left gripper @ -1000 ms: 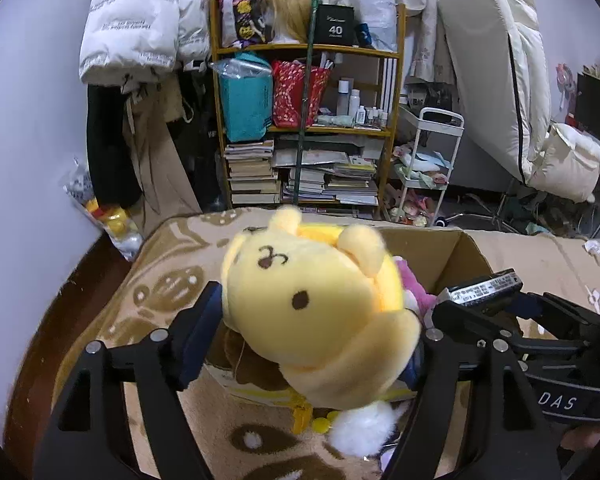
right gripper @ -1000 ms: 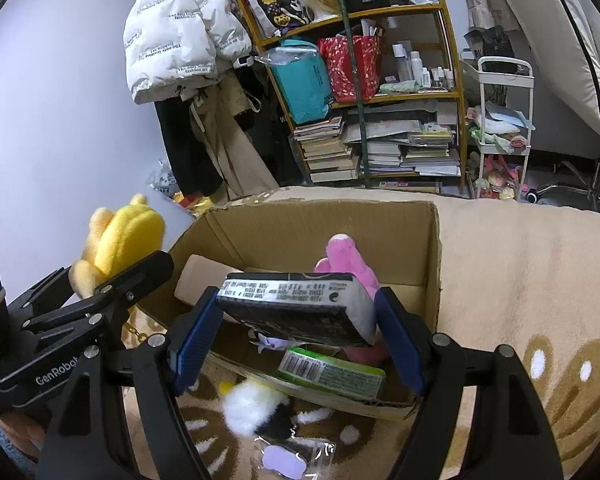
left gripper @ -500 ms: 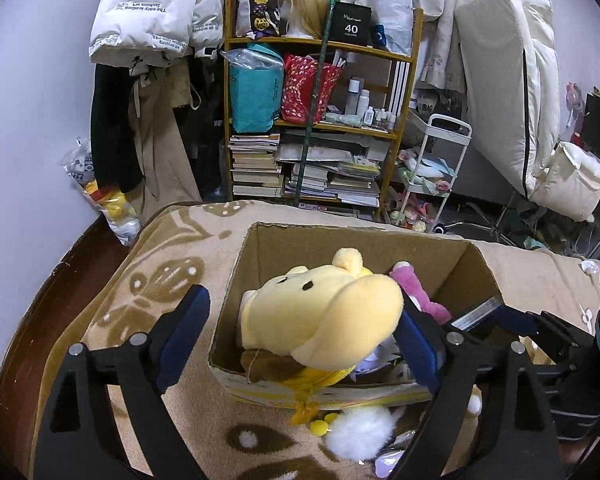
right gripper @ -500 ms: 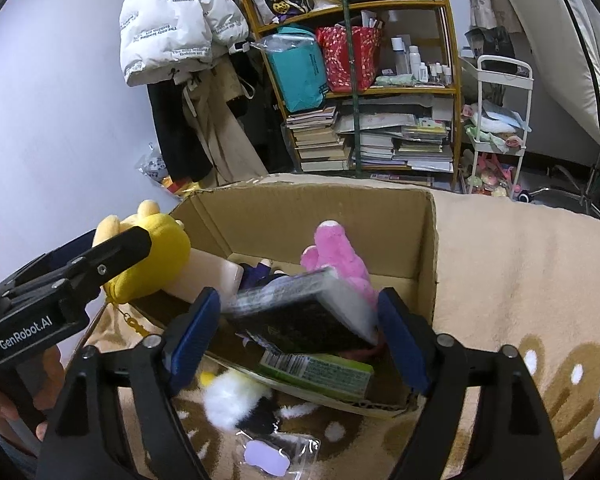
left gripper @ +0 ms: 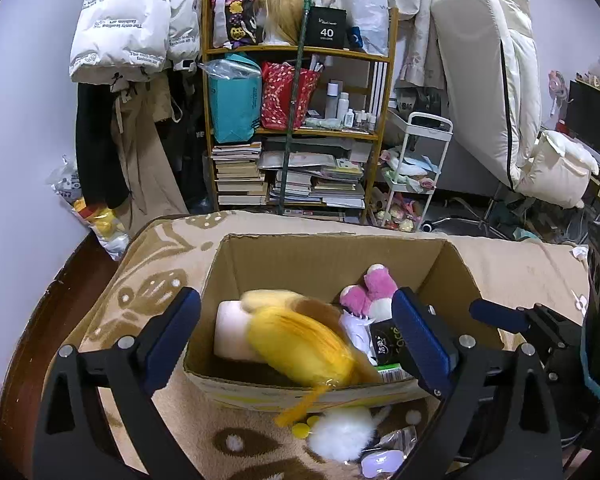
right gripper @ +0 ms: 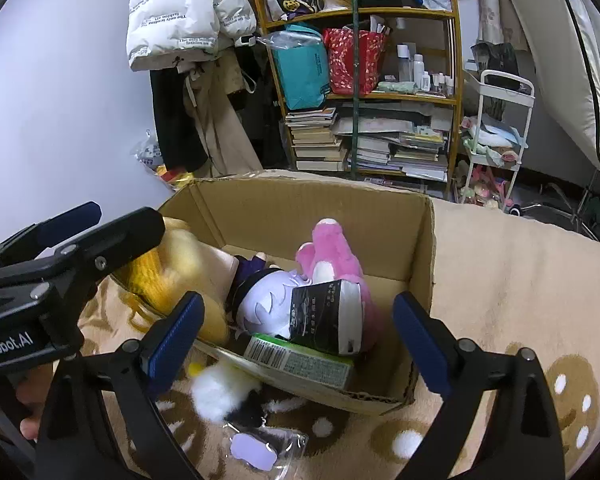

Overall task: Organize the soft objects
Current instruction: 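Open the left tool to release the bear while the right tool releases the black box inside, then withdraw both tools from the box toward the white pompom and clear bag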

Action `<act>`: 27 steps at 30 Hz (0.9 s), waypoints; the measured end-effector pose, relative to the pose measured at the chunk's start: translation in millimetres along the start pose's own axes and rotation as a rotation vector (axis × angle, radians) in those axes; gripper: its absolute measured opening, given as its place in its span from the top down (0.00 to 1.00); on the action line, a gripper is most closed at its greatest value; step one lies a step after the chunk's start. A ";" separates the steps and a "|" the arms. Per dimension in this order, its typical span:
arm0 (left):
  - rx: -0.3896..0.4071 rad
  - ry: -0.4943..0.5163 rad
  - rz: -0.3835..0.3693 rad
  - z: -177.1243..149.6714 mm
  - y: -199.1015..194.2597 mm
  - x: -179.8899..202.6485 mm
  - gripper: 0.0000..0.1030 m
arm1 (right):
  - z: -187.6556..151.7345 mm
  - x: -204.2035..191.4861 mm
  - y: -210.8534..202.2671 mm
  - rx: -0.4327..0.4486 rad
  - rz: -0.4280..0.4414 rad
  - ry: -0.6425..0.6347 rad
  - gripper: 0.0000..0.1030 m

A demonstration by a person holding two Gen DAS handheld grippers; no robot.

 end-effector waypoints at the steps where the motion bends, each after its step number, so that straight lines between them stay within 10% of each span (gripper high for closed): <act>1: -0.003 -0.003 0.002 0.1 -1.1 -0.8 0.07 | 0.4 0.5 -1.1 0.001 -0.001 0.003 0.03; 27: -0.101 0.046 0.068 -33.3 -72.3 -2.2 0.07 | -35.7 8.6 -49.3 -0.051 -0.047 0.062 0.03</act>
Point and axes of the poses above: each gripper's, at about its wrist camera, not at the fingertips, and y roughly the way its jaws point, x to its right, z to its top, the point moved 10 cm from there along y, roughly the way its jaws point, and after that the axes turned 15 degrees about y, right-handed, at the moved point
